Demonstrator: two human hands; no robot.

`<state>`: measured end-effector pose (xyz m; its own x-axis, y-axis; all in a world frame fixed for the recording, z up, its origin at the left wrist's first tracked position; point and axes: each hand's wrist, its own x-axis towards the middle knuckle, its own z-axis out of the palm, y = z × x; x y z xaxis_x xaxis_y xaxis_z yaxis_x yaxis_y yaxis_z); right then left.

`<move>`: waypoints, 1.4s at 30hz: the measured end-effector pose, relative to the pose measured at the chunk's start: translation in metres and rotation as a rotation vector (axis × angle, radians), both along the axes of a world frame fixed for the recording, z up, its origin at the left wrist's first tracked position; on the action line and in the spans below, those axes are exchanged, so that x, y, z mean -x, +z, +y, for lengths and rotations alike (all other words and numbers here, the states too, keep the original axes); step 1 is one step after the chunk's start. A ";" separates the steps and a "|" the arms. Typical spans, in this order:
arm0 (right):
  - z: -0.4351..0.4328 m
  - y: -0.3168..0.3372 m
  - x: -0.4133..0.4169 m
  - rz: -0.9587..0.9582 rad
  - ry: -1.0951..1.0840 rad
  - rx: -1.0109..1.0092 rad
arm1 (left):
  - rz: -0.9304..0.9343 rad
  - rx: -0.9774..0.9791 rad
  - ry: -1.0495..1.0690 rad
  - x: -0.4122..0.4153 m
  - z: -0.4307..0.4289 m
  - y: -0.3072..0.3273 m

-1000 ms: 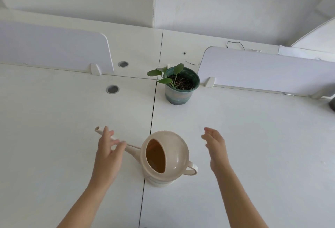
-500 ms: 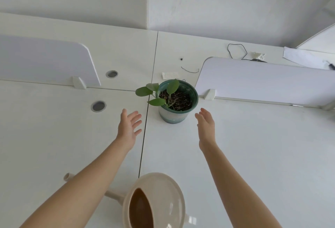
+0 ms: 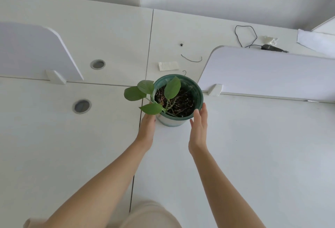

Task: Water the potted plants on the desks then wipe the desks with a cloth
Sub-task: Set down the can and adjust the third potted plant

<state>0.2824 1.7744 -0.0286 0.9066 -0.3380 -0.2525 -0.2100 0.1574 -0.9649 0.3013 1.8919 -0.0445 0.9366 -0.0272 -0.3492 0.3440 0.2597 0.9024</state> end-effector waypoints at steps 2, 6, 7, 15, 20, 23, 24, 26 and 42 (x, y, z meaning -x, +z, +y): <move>-0.003 -0.001 -0.003 0.013 0.064 0.009 | -0.019 -0.015 -0.009 0.008 -0.001 -0.002; -0.017 0.002 -0.016 0.038 0.178 0.010 | -0.070 -0.051 -0.079 0.017 0.003 -0.001; -0.019 0.004 -0.017 0.045 0.191 0.019 | -0.073 -0.065 -0.090 0.020 0.004 -0.002; 0.014 -0.001 0.019 -0.019 0.015 -0.010 | -0.098 -0.123 -0.119 0.018 0.013 0.006; 0.009 -0.002 0.005 -0.002 0.050 -0.009 | -0.075 -0.171 -0.219 0.025 0.000 0.006; -0.005 -0.003 -0.006 0.003 0.084 0.041 | -0.039 -0.194 -0.255 0.033 0.000 0.009; -0.009 -0.002 -0.008 0.006 0.098 0.060 | -0.036 -0.198 -0.276 0.035 -0.001 0.012; -0.015 -0.001 -0.008 0.034 0.127 0.076 | -0.057 -0.223 -0.329 0.040 0.000 0.014; -0.007 0.037 0.163 0.153 -0.044 0.058 | 0.013 -0.198 0.003 0.175 0.125 0.100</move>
<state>0.1197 1.7673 0.0088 0.8432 -0.3947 -0.3649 -0.3490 0.1143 -0.9301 0.1265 2.0165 0.0558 0.9320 0.0459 -0.3596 0.3555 0.0783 0.9314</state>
